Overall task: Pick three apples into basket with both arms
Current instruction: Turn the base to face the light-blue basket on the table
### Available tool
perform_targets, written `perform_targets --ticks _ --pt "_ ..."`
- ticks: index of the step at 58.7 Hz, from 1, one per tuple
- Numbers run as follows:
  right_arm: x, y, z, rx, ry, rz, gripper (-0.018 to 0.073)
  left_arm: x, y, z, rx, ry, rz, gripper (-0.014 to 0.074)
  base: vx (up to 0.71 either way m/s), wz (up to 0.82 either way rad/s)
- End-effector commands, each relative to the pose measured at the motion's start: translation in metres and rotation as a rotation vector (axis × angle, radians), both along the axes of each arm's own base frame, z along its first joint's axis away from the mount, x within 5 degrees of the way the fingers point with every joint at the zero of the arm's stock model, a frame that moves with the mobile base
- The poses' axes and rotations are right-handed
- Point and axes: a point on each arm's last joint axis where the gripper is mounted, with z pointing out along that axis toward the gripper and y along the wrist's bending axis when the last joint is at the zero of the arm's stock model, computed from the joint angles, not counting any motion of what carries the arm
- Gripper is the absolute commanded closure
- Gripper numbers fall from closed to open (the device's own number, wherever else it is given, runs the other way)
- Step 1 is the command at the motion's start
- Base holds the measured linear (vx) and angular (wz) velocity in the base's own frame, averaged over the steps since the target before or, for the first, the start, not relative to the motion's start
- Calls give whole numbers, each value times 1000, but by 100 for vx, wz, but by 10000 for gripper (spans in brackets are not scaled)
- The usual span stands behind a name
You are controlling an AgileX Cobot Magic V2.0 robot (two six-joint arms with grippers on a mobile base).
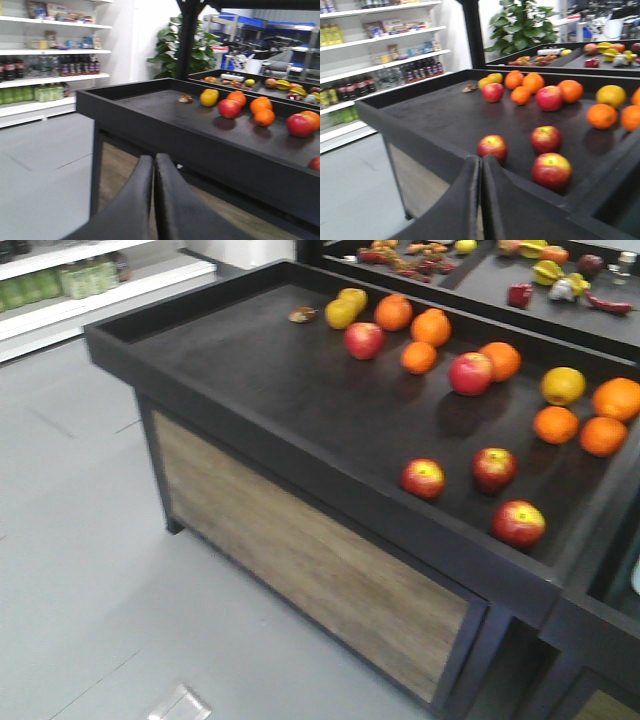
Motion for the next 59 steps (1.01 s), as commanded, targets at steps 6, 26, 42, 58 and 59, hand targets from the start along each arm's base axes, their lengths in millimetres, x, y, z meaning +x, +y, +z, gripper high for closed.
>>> perform_targets --ticks 6,26,42,58,59 --pt "-1 1 3 -9 -74 6 564 -3 2 16 -10 -114 18 602 10 -48" --pt "-1 1 3 -9 -74 6 564 -3 2 16 -10 -114 18 602 8 -50" --pt "-1 1 3 -9 -74 6 564 -3 2 16 -10 -114 18 602 6 -47" --pt "-1 1 3 -9 -74 6 564 -3 2 16 -10 -114 18 602 5 -40" --pt "-1 1 3 -9 -74 6 564 -3 2 16 -10 -114 18 602 5 -42"
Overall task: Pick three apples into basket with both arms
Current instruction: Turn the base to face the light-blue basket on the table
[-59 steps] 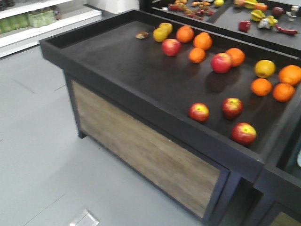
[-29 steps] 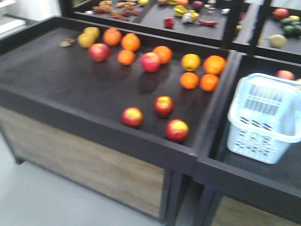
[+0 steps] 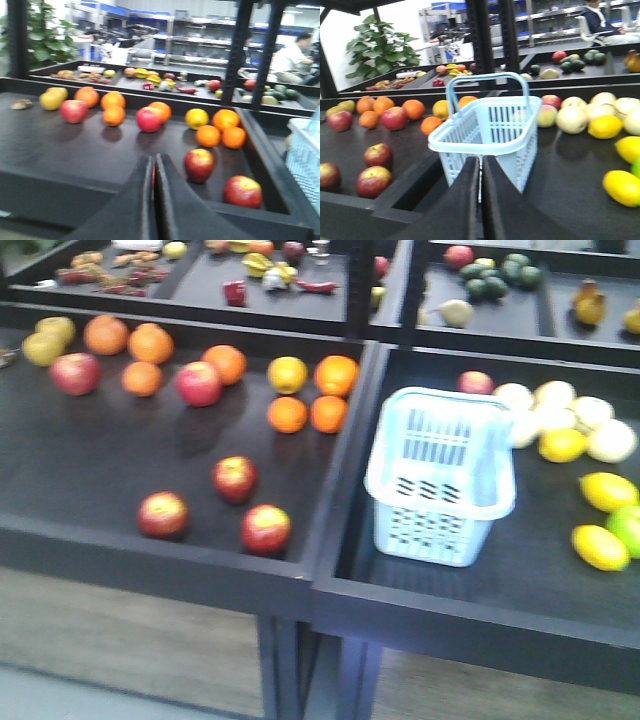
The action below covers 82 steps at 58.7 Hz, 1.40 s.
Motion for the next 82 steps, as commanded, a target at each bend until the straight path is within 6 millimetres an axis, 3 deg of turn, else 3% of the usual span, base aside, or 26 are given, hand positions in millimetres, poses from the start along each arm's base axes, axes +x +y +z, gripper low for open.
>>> perform_targets --ticks 1,36,82 --pt "-1 1 3 -9 -74 6 564 -3 2 16 -10 -114 18 602 5 -43" --pt "-1 1 3 -9 -74 6 564 -3 2 16 -10 -114 18 602 6 -37" --pt "-1 1 3 -9 -74 6 564 -3 2 16 -10 -114 18 602 10 -2"
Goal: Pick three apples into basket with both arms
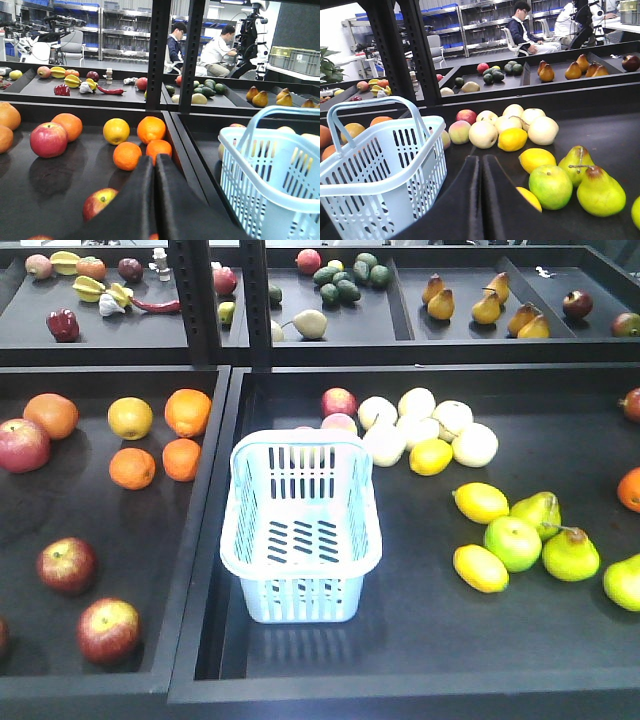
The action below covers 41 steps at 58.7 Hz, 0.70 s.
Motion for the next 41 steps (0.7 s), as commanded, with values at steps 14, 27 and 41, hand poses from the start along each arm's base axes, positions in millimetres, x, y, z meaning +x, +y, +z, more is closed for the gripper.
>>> perform_targets --ticks 14,27,41 --pt "-1 1 3 -9 -74 6 564 -3 2 16 -10 -114 18 602 11 3" --pt "-1 1 3 -9 -74 6 564 -3 2 16 -10 -114 18 602 9 2" --pt "-1 1 3 -9 -74 6 564 -3 2 16 -10 -114 18 602 7 2"
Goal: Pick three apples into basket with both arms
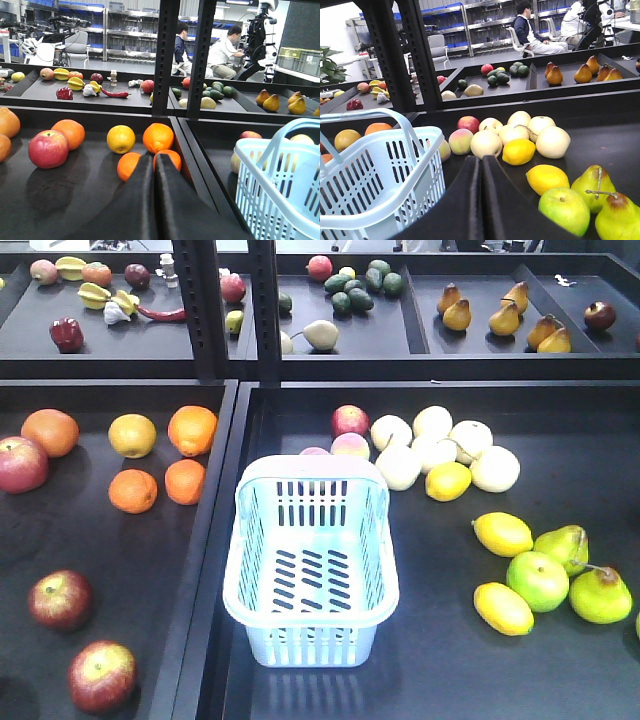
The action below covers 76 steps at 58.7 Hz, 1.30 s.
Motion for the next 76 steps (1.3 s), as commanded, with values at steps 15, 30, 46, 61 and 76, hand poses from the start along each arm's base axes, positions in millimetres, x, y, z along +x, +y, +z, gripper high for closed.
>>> perform_targets --ticks 15,30,46,61,76 --pt "-1 1 3 -9 -74 6 564 -3 2 16 -10 -114 18 602 6 2" --pt "-1 1 3 -9 -74 6 564 -3 2 16 -10 -114 18 602 5 1" --pt "-1 1 3 -9 -74 6 564 -3 2 16 -10 -114 18 602 4 1" --pt "-1 1 3 -9 -74 6 564 -3 2 16 -10 -114 18 602 3 1" --pt "-1 1 3 -9 -74 6 564 -3 2 16 -10 -114 18 602 1 0"
